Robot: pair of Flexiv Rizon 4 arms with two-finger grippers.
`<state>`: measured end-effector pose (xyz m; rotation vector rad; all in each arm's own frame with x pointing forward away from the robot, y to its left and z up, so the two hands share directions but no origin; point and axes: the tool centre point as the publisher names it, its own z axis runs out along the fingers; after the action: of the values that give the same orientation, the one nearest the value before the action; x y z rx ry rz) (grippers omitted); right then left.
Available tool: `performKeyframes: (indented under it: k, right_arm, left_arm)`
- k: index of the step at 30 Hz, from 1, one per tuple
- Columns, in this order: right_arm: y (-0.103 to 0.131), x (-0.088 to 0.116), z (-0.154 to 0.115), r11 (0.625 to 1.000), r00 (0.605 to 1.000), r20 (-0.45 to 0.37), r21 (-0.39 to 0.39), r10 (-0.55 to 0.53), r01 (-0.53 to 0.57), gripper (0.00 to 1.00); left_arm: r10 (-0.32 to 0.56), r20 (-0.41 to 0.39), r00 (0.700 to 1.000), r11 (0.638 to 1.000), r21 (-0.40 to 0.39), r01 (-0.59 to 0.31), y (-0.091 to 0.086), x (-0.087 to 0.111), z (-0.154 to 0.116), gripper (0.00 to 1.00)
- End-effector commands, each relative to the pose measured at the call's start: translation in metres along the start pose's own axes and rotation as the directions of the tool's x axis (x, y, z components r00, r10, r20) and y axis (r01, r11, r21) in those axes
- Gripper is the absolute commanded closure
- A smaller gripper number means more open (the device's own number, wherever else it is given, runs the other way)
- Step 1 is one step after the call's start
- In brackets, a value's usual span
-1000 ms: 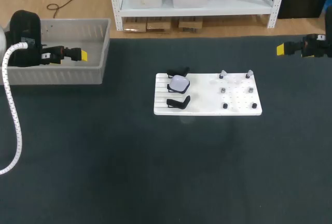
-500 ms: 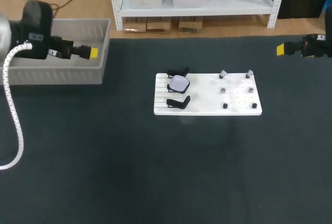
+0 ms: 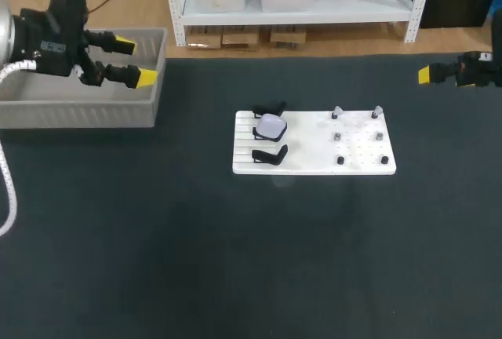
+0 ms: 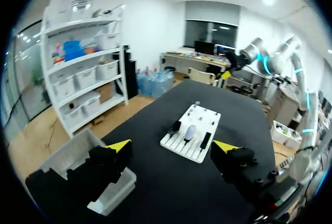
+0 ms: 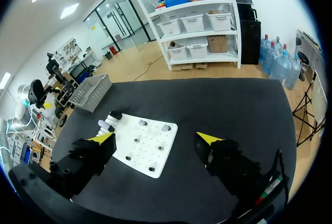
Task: Pick up each earbud case from the left stands, insert the matching earbuds, close the lid, and place the case in the box.
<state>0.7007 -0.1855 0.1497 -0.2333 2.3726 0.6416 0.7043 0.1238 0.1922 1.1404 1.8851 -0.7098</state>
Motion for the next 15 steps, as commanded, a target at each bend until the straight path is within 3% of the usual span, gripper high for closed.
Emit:
performKeyframes:
  k: [1,9,15]
  right_arm:
    - [0.0,0.0,0.0,1.0,1.0,0.0,0.0,0.0,0.0,0.0]
    - [0.0,0.0,0.0,1.0,1.0,0.0,0.0,0.0,0.0,0.0]
    - [0.0,0.0,0.0,1.0,1.0,0.0,0.0,0.0,0.0,0.0]
  left_arm:
    - [0.064,0.0,0.998,0.982,0.18,-0.063,0.007,0.0,0.017,0.0]
    - [0.218,-0.023,0.976,0.946,0.252,-0.205,-0.003,0.002,0.053,0.0]
    - [0.242,-0.028,0.97,0.921,0.322,-0.221,-0.01,0.01,0.084,0.0]
